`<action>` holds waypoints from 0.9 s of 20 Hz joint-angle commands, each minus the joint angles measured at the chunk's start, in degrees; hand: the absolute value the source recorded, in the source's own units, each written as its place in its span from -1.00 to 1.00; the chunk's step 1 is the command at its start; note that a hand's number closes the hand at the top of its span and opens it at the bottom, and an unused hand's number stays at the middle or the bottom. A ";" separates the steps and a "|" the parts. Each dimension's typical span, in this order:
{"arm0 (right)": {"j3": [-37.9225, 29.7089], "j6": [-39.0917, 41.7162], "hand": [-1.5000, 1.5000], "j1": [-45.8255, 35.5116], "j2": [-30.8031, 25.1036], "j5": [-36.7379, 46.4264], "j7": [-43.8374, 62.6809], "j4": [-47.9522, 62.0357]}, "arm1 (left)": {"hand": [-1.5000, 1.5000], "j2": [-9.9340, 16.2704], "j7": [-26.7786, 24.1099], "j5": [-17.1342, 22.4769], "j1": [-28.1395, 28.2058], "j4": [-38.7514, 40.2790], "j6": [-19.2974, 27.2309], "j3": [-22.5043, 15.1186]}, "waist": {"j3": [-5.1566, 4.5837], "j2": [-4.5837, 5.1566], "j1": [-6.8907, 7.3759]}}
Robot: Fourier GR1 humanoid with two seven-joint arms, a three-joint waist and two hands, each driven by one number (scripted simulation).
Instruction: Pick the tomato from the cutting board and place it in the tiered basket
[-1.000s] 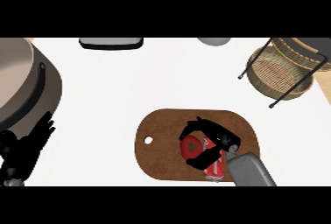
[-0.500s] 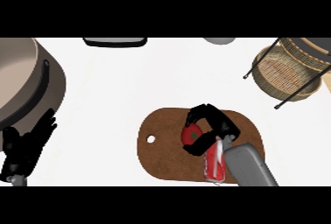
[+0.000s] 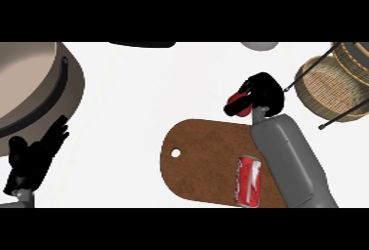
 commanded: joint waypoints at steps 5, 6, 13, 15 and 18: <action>-0.75 -6.18 1.00 -18.96 -3.79 21.82 22.49 9.77 | 0.00 -0.17 1.07 -0.48 -2.38 0.31 -0.30 -1.06 | 0.09 0.06 2.08; -0.86 -5.80 1.00 -21.19 -3.96 24.11 23.81 10.93 | 0.00 -0.56 0.73 -0.99 -2.28 0.89 -0.09 -1.53 | 0.08 0.18 2.03; -4.89 -6.87 1.00 -32.66 -2.95 35.80 30.12 19.66 | 0.00 -1.36 -0.06 -0.41 -2.64 0.99 -0.32 -1.51 | 0.51 0.49 1.92; -7.15 -7.09 1.00 -35.31 -3.43 37.41 29.99 21.81 | 0.00 -0.86 0.08 -0.69 -2.74 1.27 -0.30 -1.28 | 0.59 0.53 1.55; -9.46 -10.11 1.00 -36.84 -3.76 40.40 29.83 24.68 | 0.00 -1.51 0.81 -0.71 -2.85 1.22 -0.03 -1.64 | 0.69 0.63 1.14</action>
